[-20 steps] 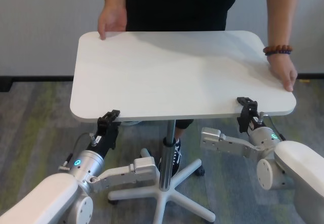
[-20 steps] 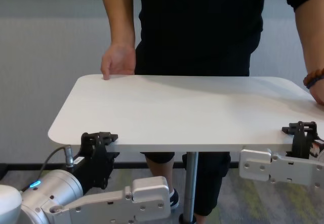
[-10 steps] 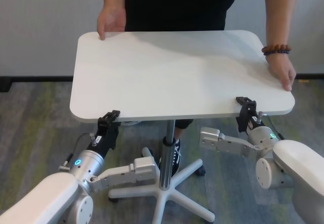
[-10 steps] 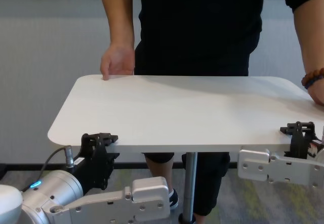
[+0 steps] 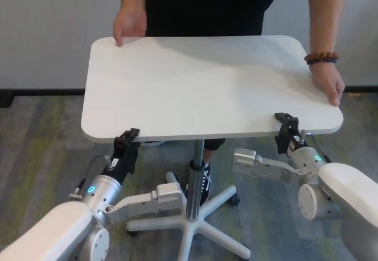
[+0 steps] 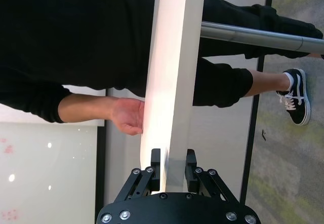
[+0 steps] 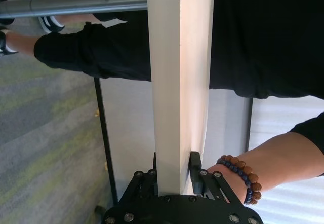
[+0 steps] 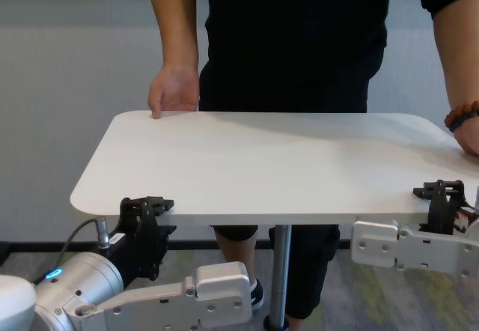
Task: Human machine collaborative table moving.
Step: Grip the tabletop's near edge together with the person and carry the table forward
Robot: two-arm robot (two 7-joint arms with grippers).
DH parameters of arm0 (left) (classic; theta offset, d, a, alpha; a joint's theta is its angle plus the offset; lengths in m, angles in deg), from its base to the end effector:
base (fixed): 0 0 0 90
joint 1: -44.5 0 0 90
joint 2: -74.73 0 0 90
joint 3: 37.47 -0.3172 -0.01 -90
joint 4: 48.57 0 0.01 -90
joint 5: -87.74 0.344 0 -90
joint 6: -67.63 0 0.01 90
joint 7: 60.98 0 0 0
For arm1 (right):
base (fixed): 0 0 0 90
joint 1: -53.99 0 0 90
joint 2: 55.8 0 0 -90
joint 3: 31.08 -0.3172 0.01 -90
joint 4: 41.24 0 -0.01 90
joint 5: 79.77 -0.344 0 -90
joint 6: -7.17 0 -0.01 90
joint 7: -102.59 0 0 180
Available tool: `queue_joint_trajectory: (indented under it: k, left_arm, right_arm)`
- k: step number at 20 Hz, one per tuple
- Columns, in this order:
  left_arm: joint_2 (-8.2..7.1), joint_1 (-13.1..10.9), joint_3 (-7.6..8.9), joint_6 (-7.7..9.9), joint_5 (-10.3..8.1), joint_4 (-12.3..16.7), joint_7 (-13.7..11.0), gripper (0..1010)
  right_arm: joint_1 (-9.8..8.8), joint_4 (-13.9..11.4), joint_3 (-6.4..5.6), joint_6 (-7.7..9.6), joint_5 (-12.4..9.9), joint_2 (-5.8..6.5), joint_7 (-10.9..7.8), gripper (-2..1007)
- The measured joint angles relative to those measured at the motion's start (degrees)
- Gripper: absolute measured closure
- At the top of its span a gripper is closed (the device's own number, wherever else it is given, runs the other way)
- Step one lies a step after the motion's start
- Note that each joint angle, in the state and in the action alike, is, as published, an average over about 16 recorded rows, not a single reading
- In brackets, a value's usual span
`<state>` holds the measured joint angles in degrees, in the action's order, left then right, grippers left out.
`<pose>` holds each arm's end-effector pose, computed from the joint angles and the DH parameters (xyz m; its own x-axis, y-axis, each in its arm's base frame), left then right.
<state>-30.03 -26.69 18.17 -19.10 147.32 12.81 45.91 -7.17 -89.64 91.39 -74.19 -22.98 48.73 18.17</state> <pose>0.4162 -0.0457 -0.4126 0.0676 0.0746 0.9949 -0.9548 0.2942 0.0428 0.4771 -0.0026 -0.3972 0.2638 -0.0088 0.9645 0.9622 0.0725 -0.2625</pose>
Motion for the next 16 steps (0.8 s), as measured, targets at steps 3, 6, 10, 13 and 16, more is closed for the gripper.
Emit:
queue_joint_trajectory:
  k: [3, 6, 10, 13, 16]
  left_arm:
    - [0.07, 0.0, -0.01, 0.15, 0.05, -0.2, 0.2, 715]
    - [0.11, 0.1, -0.01, 0.28, 0.11, -0.3, 0.3, 715]
    - [0.14, 0.1, 0.01, 0.44, 0.16, -0.3, 0.4, 715]
    - [0.14, 0.0, 0.02, 0.45, 0.17, -0.2, 0.4, 715]
    - [0.15, 0.0, 0.02, 0.43, 0.18, -0.2, 0.4, 715]
  right_arm:
    - [0.03, 0.1, 0.01, -0.27, -0.2, 0.00, 0.13, 714]
    - [0.07, 0.3, 0.01, -0.52, -0.3, -0.01, 0.25, 714]
    - [0.08, 0.3, -0.01, -0.74, -0.5, -0.01, 0.35, 714]
    - [0.07, 0.3, -0.02, -0.71, -0.5, -0.01, 0.32, 714]
    - [0.06, 0.3, -0.02, -0.62, -0.4, 0.00, 0.26, 714]
